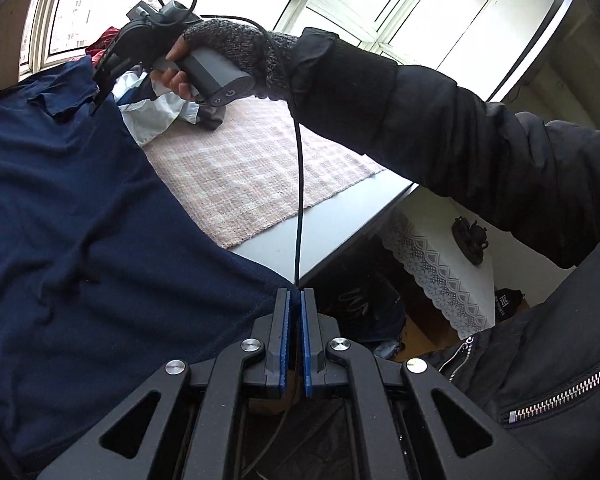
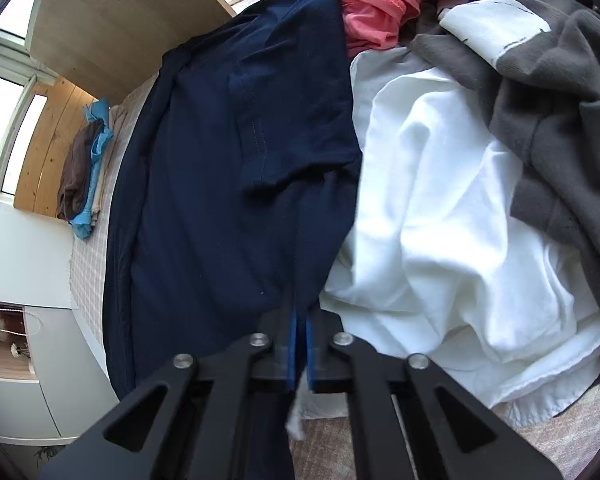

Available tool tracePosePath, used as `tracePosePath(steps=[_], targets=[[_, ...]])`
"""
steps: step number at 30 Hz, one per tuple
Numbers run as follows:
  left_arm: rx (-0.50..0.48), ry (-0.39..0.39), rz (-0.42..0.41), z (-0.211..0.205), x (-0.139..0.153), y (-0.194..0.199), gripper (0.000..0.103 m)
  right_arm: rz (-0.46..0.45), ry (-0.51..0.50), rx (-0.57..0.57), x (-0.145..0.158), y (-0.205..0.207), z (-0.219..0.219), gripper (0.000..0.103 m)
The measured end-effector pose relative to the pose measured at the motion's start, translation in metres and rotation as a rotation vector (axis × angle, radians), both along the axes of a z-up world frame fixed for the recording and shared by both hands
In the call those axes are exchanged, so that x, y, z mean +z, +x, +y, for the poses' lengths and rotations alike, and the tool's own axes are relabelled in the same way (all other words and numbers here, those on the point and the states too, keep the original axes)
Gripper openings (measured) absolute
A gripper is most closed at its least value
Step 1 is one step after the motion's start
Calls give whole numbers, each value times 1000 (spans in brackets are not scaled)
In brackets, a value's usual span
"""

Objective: Fold clothes

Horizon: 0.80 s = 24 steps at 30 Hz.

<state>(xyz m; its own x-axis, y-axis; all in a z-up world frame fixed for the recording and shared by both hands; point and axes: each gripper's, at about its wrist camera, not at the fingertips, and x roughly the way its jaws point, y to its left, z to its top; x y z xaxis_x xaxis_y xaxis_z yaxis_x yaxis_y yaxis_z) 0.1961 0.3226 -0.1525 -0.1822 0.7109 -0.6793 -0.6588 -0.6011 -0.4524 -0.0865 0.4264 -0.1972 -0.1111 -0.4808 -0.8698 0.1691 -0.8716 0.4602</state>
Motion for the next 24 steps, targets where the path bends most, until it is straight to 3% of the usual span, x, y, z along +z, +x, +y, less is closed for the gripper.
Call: tracePosePath(steps=[4, 9, 14, 17, 18, 20, 23, 24], targets=[[-21, 4, 40, 4, 13, 12, 5, 45, 90, -5, 2, 2, -1, 3], [-53, -55, -44, 21, -38, 4, 4, 100, 201, -12, 5, 5, -3, 3], [-39, -36, -39, 18, -38, 4, 4, 108, 245, 18, 15, 7, -6, 4], [-32, -36, -6, 15, -27, 6, 4, 53, 255, 54, 18, 10, -6, 22], [-28, -37, 0, 13, -24, 6, 4, 51, 254, 58, 24, 12, -3, 23], [-18, -28, 10, 5, -17, 9, 4, 74, 190, 59, 45, 15, 9, 25], [19, -2, 4, -10, -9, 9, 4, 117, 64, 11, 71, -7, 30, 50], [38, 3, 1, -15, -7, 8, 4, 136, 44, -24, 76, -20, 37, 52]])
